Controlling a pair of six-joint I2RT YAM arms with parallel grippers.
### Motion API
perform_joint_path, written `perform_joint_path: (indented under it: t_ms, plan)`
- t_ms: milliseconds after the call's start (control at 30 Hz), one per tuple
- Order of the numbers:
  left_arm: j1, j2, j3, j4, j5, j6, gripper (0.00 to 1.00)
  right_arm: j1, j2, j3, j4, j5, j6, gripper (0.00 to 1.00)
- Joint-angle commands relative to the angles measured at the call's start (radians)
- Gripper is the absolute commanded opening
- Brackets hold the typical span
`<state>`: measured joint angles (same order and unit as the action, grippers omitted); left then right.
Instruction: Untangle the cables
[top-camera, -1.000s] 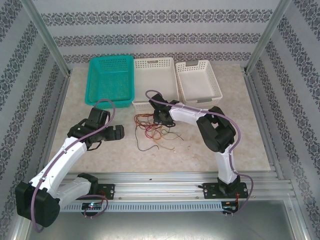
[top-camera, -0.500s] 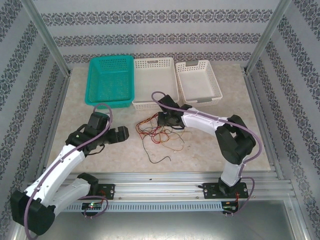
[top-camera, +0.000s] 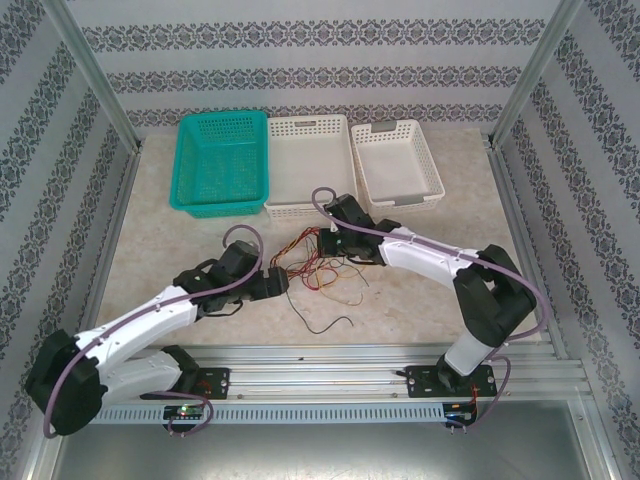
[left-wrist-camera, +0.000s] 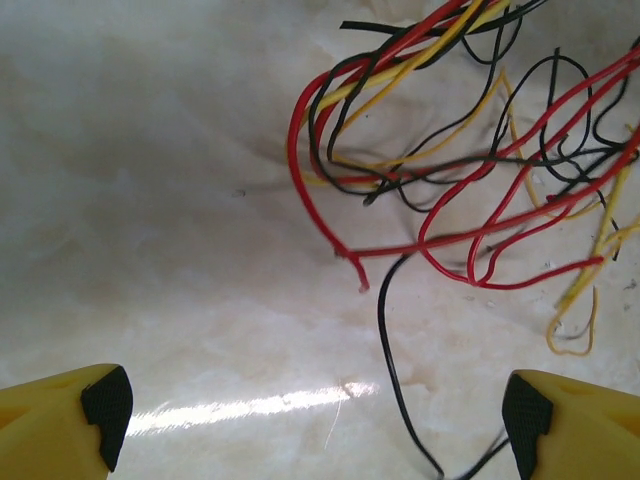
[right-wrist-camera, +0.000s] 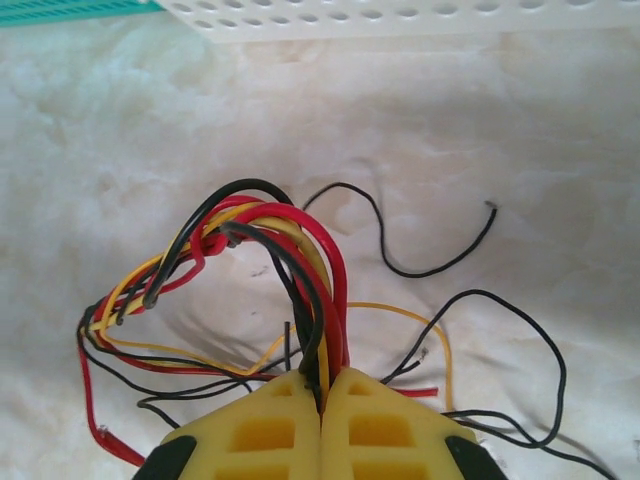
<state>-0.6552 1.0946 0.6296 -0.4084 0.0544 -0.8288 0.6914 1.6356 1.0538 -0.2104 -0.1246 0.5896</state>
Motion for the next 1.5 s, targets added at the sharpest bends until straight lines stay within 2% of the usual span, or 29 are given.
perform_joint_path:
  t_ms: [0, 333, 633, 733, 800, 933, 1067, 1167, 1300, 1467]
  plan:
    - [-0.020, 0.033, 0.004, 0.088, -0.081, -0.032, 0.96, 0.013, -0.059, -0.035, 0.077, -0.076, -0.033, 0.00]
    - [-0.021, 0.101, 0.011, 0.166, -0.197, -0.013, 0.96, 0.018, -0.152, -0.137, 0.155, -0.194, -0.110, 0.00]
    - [-0.021, 0.226, 0.080, 0.230, -0.175, 0.062, 0.96, 0.018, -0.192, -0.155, 0.163, -0.266, -0.143, 0.00]
    - [-0.021, 0.243, 0.091, 0.228, -0.198, 0.097, 0.92, 0.017, -0.199, -0.155, 0.150, -0.280, -0.158, 0.00]
    - [-0.021, 0.245, 0.090, 0.228, -0.218, 0.115, 0.85, 0.017, -0.197, -0.151, 0.134, -0.294, -0.170, 0.00]
    - [-0.022, 0.241, 0.095, 0.224, -0.251, 0.152, 0.62, 0.019, -0.192, -0.147, 0.100, -0.303, -0.194, 0.00]
    - [-0.021, 0.234, 0.104, 0.209, -0.285, 0.176, 0.49, 0.019, -0.199, -0.147, 0.072, -0.303, -0.215, 0.00]
    - [-0.021, 0.230, 0.120, 0.196, -0.306, 0.204, 0.35, 0.019, -0.206, -0.143, 0.038, -0.286, -0.239, 0.00]
    - [-0.021, 0.213, 0.143, 0.151, -0.341, 0.238, 0.01, 0.017, -0.216, -0.125, -0.054, -0.176, -0.281, 0.00]
    - [-0.020, 0.179, 0.142, 0.122, -0.333, 0.264, 0.00, 0.000, -0.257, -0.132, -0.113, 0.002, -0.297, 0.00]
